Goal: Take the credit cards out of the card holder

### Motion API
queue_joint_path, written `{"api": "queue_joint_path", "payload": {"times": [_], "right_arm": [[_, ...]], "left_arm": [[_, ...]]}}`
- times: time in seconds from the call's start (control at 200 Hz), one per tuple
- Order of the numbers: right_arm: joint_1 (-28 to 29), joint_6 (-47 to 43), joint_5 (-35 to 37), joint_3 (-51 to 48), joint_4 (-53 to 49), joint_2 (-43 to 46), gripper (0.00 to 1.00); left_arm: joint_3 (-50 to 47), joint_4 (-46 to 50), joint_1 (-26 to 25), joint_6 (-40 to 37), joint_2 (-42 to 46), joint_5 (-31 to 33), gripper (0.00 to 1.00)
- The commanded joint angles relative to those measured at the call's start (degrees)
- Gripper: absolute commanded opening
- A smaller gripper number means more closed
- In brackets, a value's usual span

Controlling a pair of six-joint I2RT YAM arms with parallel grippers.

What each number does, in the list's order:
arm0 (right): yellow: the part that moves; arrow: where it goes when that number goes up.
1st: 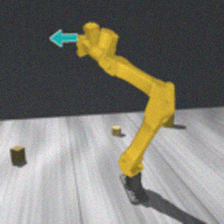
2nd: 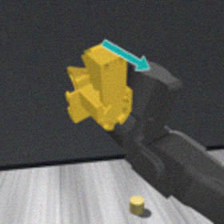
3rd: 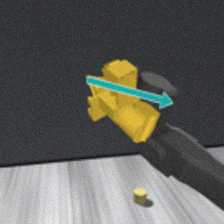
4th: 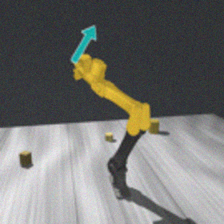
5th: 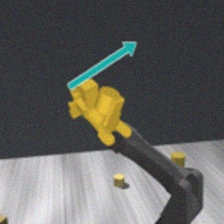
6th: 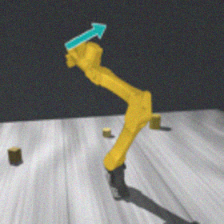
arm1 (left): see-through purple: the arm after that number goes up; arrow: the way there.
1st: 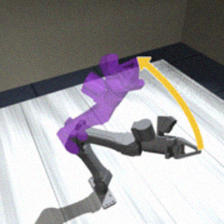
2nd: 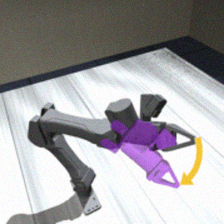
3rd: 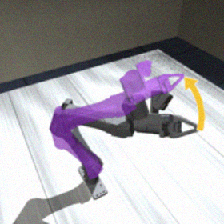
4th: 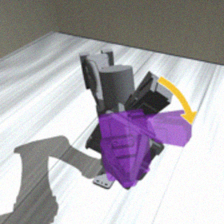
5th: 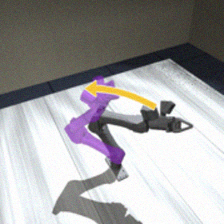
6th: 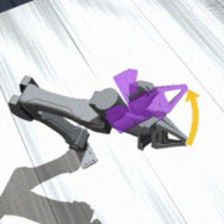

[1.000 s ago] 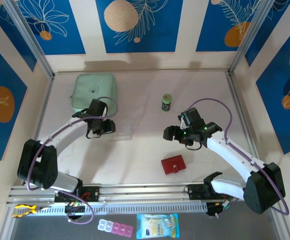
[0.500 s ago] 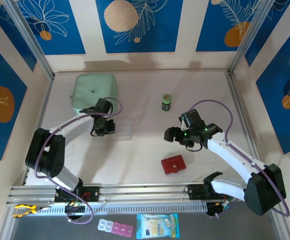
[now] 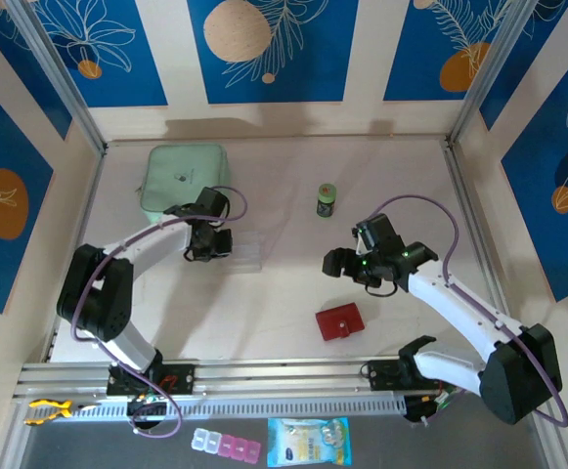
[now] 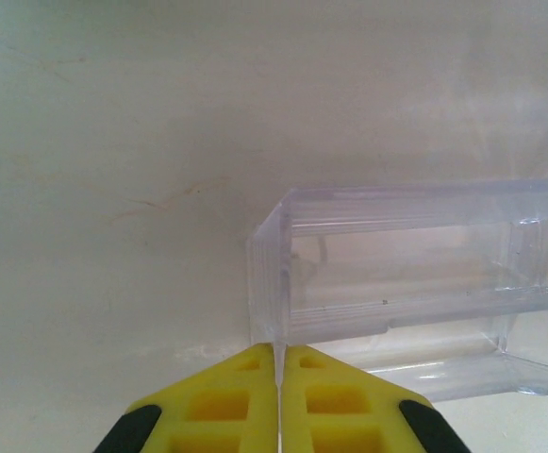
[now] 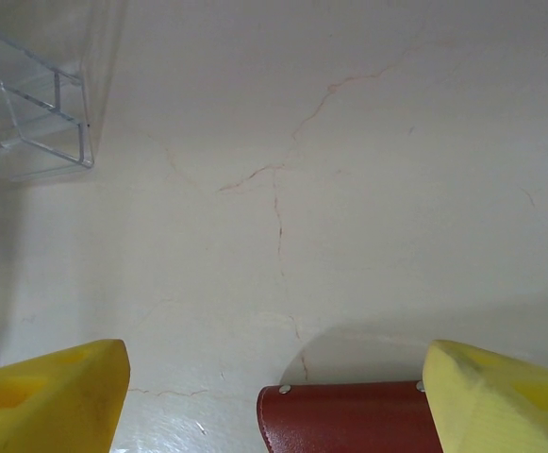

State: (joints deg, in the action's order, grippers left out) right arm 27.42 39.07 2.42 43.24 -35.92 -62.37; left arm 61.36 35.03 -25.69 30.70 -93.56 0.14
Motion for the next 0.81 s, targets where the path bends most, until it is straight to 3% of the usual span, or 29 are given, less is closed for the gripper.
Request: {"api": "queue_joint_path", "payload": {"times": [0.0,0.585,0.8], "right_arm": [[0.07,-0.2,0.57,-0.94,-1.68,2.09,0.82],[-6.25,-3.6,-2.31,-4.58,-3.14,9.87,0.82],[-8.95,-4.0,-4.06,-5.18,-4.13,11.62,0.82]], "left_arm": [[2.65,2.21,-1.47,1.53,-1.51,1.42,0.06],[21.32,5.21,-9.57,8.78,-16.06,2.5,0.02],[28.32,6.39,-10.08,10.5,-21.26,2.32,0.01]]}}
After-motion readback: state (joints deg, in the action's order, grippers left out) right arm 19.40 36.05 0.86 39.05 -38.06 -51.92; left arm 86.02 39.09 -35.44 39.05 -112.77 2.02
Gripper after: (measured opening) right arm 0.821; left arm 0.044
